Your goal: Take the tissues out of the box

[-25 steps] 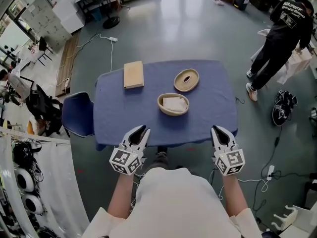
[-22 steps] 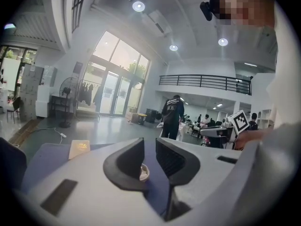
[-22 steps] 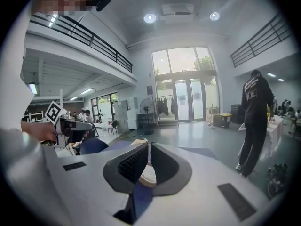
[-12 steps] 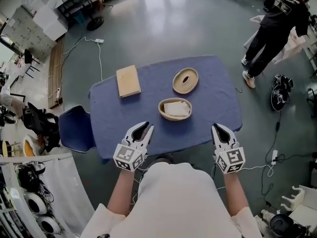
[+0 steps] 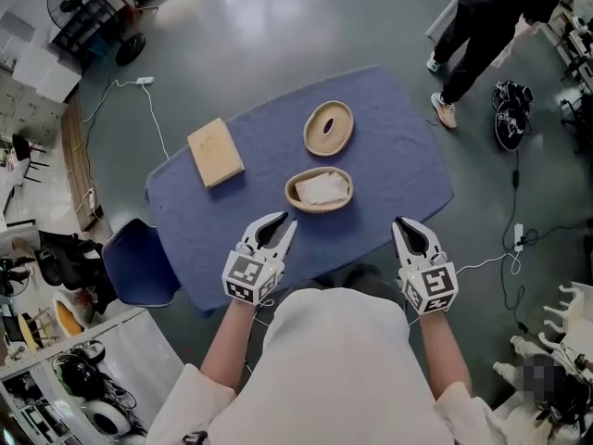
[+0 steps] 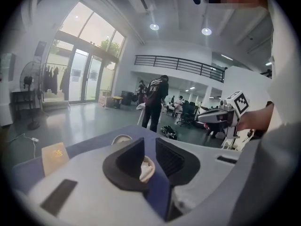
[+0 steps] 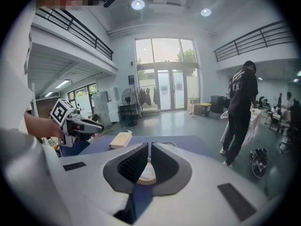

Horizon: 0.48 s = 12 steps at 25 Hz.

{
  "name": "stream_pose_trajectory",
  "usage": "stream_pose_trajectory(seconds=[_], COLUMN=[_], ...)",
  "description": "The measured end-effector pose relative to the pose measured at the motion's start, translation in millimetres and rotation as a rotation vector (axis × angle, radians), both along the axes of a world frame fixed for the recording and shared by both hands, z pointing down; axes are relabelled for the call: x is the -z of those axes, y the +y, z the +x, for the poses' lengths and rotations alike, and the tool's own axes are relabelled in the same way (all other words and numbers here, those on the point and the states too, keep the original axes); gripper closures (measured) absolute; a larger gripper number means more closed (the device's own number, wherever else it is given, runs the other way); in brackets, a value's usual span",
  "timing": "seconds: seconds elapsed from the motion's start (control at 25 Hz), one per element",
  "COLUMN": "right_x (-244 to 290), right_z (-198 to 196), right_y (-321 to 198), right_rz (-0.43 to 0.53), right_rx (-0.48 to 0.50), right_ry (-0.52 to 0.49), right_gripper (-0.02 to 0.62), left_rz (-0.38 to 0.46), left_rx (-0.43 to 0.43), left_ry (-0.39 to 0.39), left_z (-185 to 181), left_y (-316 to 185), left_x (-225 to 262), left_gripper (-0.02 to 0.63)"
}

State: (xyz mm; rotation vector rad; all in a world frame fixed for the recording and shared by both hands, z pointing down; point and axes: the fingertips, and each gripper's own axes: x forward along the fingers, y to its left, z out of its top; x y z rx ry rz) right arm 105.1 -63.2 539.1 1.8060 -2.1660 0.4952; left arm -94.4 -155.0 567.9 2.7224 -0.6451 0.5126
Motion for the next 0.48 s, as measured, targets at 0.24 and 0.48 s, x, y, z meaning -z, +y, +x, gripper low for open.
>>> stream_pose_trajectory(seconds=[0.24, 0.48], right_x=[-21, -49], right_z=[13, 36], right_y=[2, -1], right_rz=[-0.067, -0.118], right_rx=[-0.042, -0.054], right_ry=[-0.014, -0.039], right_gripper=[0.552, 0.552], left_rz=[-0.048, -0.076], left_rx=[-0.117, -0.18], left_ry=[-0.08, -0.154], left_z=[44, 85], left_y=[-3, -9], left_x=[-51, -105], left_gripper=[0.525, 0.525])
